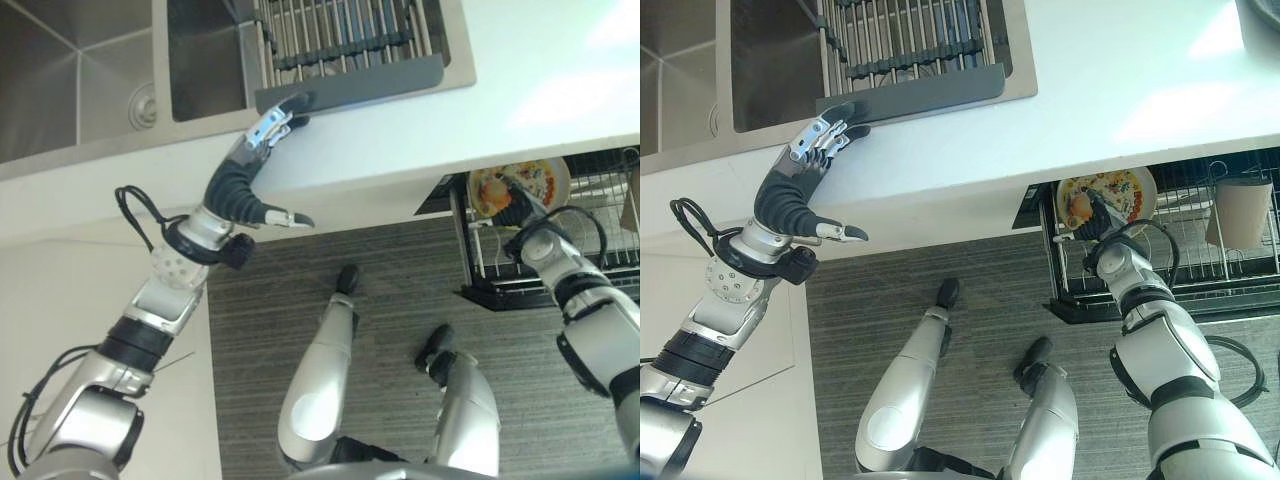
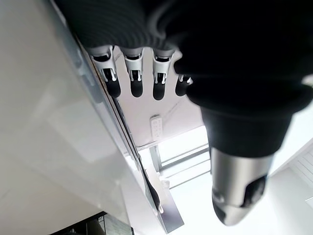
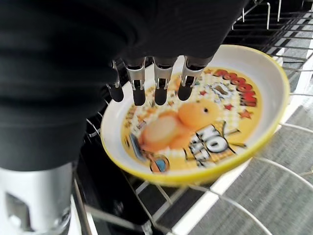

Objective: Place the dishes in the dishwasher.

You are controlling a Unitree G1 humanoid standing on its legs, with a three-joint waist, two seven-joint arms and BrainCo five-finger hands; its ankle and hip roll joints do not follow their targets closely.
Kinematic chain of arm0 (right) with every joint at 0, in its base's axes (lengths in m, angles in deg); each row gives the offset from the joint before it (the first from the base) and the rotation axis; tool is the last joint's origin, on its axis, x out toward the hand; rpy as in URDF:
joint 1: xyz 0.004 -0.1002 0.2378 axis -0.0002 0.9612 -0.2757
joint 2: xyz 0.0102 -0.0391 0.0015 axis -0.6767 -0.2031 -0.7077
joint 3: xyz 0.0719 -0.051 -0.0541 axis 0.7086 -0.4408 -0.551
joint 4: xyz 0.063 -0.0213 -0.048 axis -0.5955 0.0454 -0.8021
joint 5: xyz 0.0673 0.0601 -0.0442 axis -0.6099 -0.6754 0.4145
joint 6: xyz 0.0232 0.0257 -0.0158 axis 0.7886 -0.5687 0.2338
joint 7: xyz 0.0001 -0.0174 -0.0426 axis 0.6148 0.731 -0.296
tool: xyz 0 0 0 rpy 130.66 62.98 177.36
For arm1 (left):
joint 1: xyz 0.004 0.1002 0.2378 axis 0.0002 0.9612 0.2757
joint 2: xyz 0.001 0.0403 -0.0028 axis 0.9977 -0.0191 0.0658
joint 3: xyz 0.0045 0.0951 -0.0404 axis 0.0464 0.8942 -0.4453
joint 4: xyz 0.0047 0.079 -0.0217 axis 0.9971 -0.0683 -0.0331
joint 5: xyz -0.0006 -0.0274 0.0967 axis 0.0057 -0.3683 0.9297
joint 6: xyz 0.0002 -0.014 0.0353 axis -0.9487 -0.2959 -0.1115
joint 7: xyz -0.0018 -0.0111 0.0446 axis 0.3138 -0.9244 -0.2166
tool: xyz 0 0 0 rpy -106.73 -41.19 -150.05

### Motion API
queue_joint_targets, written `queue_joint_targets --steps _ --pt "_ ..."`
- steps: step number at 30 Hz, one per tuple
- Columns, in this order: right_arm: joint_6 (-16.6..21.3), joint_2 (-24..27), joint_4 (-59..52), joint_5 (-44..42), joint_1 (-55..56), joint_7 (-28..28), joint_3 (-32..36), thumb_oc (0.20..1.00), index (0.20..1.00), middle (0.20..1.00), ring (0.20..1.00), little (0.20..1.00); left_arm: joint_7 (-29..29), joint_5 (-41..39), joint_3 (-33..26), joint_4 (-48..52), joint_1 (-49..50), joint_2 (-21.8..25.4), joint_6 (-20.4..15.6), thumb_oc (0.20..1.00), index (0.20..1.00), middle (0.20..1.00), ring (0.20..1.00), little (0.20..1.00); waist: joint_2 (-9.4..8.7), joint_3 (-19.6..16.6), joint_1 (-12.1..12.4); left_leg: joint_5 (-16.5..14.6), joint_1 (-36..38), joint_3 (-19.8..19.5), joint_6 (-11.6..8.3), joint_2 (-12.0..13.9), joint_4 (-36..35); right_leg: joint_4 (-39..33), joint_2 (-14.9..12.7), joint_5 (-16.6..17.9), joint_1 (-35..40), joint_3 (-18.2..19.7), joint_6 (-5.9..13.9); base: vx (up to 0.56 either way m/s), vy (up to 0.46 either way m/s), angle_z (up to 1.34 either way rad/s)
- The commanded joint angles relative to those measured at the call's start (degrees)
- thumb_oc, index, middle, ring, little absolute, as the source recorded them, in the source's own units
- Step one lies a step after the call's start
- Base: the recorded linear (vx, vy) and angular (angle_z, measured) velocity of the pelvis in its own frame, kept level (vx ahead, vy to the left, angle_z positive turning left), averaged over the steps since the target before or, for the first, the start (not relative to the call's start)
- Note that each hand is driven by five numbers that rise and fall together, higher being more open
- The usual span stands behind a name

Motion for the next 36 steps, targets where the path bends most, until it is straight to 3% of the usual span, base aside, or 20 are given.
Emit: queue_joint_targets --steps 1,3,5,7,8,10,11,13,16,19,26,28,31,32,33,34,36 --pt "1.41 1.85 -3.90 -8.11 -1.87 -5.25 3.25 1.000 1.000 1.000 1.000 1.000 1.39 1.42 -0.71 3.10 0.78 -1.35 -0.51 1.000 1.000 1.000 1.000 1.000 1.61 -1.10 -0.53 3.17 -0.77 2.19 6.68 -6.01 -2.29 1.72 5.13 4.31 1.23 -1.91 -2.65 0.00 0.000 0.00" --pt "1.08 1.76 -5.06 -10.87 -1.61 -5.14 4.41 1.000 1.000 1.000 1.000 1.000 1.43 1.35 -1.03 3.27 1.11 -1.28 -0.35 1.000 1.000 1.000 1.000 1.000 1.52 -1.10 -0.67 3.09 -0.19 2.27 6.63 -5.92 -2.62 1.28 5.31 4.28 1.80 -1.80 -2.65 0.00 0.000 0.00" --pt "2.64 1.19 -8.28 -22.66 -0.09 -6.26 7.93 1.000 1.000 1.000 1.000 1.000 1.97 1.75 -1.94 4.17 1.97 -1.52 0.66 1.000 1.000 1.000 1.000 1.000 1.21 -1.10 -1.20 2.76 1.06 2.52 6.61 -5.61 -3.06 0.83 5.59 3.98 2.88 -1.42 -2.77 0.03 0.044 0.00" --pt "3.53 0.62 -10.96 -28.74 1.45 -6.61 11.04 1.000 1.000 1.000 1.000 1.000 2.49 2.23 -2.72 5.15 2.75 -1.72 1.74 1.000 1.000 1.000 1.000 1.000 1.01 -1.10 -1.76 2.37 1.88 2.77 6.65 -5.44 -3.12 0.85 5.74 3.68 3.46 -1.06 -2.83 0.02 0.088 -0.02" --pt "4.70 -0.42 -19.12 -35.06 6.70 -8.20 17.48 1.000 1.000 1.000 1.000 1.000 3.73 4.56 -4.56 6.96 5.14 -3.29 3.54 1.000 1.000 1.000 1.000 1.000 1.03 -1.10 -3.08 3.10 2.56 3.64 7.12 -4.77 -3.20 1.18 5.98 4.30 3.50 -1.06 -3.73 0.01 0.155 -0.05" --pt "5.46 -1.19 -23.20 -37.00 10.15 -9.21 20.51 1.000 1.000 1.000 1.000 1.000 4.66 5.96 -5.24 7.60 6.33 -4.43 4.53 1.000 1.000 1.000 1.000 1.000 0.70 -1.11 -4.09 1.26 3.95 3.86 6.98 -4.95 -2.68 1.98 5.95 2.77 4.32 0.29 -3.20 0.07 0.122 -0.10" --pt "5.07 -1.71 -26.58 -36.75 12.31 -9.92 22.31 1.000 1.000 1.000 1.000 1.000 5.44 6.85 -5.51 8.17 7.02 -5.04 5.13 1.000 1.000 1.000 1.000 1.000 1.12 -1.10 -4.50 2.61 3.84 4.37 7.37 -4.54 -2.99 2.00 5.98 3.78 3.95 -0.17 -3.89 0.04 0.081 -0.14" --pt "4.35 -2.65 -32.20 -36.94 15.96 -11.17 24.41 1.000 1.000 1.000 1.000 1.000 6.85 8.60 -5.92 8.98 8.44 -6.31 5.86 1.000 1.000 1.000 1.000 1.000 1.27 -1.10 -5.35 2.42 4.75 4.85 7.51 -4.42 -3.04 2.42 5.96 3.43 4.34 0.44 -3.97 0.02 0.131 -0.19" --pt "4.43 -5.66 -47.58 -31.82 25.40 -20.00 28.06 1.000 1.000 1.000 1.000 1.000 10.58 11.99 -7.56 10.78 12.20 -9.05 6.96 1.000 1.000 1.000 1.000 1.000 1.58 -1.10 -7.91 2.38 6.99 6.12 7.61 -4.02 -3.94 2.70 5.91 2.66 5.30 2.15 -4.09 0.07 0.192 -0.22" --pt "3.82 -7.13 -55.06 -28.89 31.87 -23.43 29.86 1.000 1.000 1.000 1.000 1.000 11.95 13.00 -9.15 11.30 14.93 -10.00 7.17 1.000 1.000 1.000 1.000 1.000 1.29 -1.52 -9.46 2.32 8.74 7.00 7.42 -3.46 -4.98 1.79 5.79 2.54 6.58 3.06 -4.09 0.06 0.121 -0.22" --pt "7.40 -9.27 -67.52 -21.27 46.45 -24.67 37.28 1.000 1.000 1.000 1.000 1.000 7.94 10.94 -16.77 13.59 25.23 -11.42 6.76 1.000 1.000 1.000 1.000 1.000 -0.66 -4.48 -12.72 1.37 14.03 9.60 6.75 -1.18 -7.08 -2.38 5.87 3.46 11.24 4.38 -3.81 0.09 0.045 -0.14" --pt "10.95 -9.91 -72.03 -16.80 52.11 -29.23 41.20 1.000 1.000 1.000 1.000 1.000 5.65 9.05 -19.55 14.15 30.07 -11.25 7.24 1.000 1.000 1.000 1.000 1.000 -2.10 -7.08 -14.52 0.79 17.91 10.93 6.18 -0.02 -9.08 -6.89 6.21 4.85 14.77 5.56 -3.13 0.16 0.007 -0.21" --pt "12.52 -10.81 -73.30 -14.68 55.07 -33.04 43.87 1.000 1.000 1.000 1.000 1.000 4.35 7.99 -20.98 14.10 32.79 -11.41 7.02 1.000 1.000 1.000 1.000 1.000 -2.53 -9.35 -15.54 1.17 20.83 11.79 5.95 0.66 -11.68 -10.96 6.57 6.48 17.30 6.27 -2.61 0.18 0.019 -0.31" --pt "13.70 -12.18 -72.02 -16.11 58.41 -34.44 47.68 1.000 1.000 1.000 1.000 1.000 2.54 6.53 -22.33 13.40 35.97 -11.65 6.74 1.000 1.000 1.000 1.000 1.000 -2.90 -12.90 -16.58 1.17 24.98 12.78 5.61 1.18 -15.07 -15.78 6.63 7.83 20.93 6.87 -1.85 0.30 -0.003 -0.39" --pt "12.58 -12.75 -70.06 -13.26 60.63 -36.49 50.57 1.000 1.000 1.000 1.000 1.000 1.13 4.92 -23.30 12.36 37.71 -11.31 6.59 1.000 1.000 1.000 1.000 1.000 -3.18 -15.41 -17.34 1.03 27.66 13.46 5.33 1.49 -17.40 -18.90 6.64 8.81 23.04 7.25 -1.11 0.29 -0.006 -0.48" --pt "12.31 -12.79 -69.89 -13.34 60.77 -36.70 50.69 1.000 1.000 1.000 1.000 1.000 0.97 4.78 -23.32 12.24 37.81 -11.24 6.54 1.000 1.000 1.000 1.000 1.000 -3.19 -15.62 -17.36 1.09 27.97 13.55 5.31 1.53 -17.76 -19.35 6.68 8.99 23.32 7.28 -1.05 0.13 -0.018 -0.38" --pt "13.18 -13.60 -66.20 -18.68 61.19 -36.29 51.69 1.000 1.000 1.000 1.000 1.000 0.48 4.81 -23.02 10.81 38.35 -10.97 6.39 1.000 1.000 1.000 1.000 1.000 -3.26 -17.70 -17.96 1.30 30.21 14.01 5.04 1.91 -20.15 -22.15 6.83 9.98 25.02 7.87 -0.63 0.07 -0.023 -0.24"
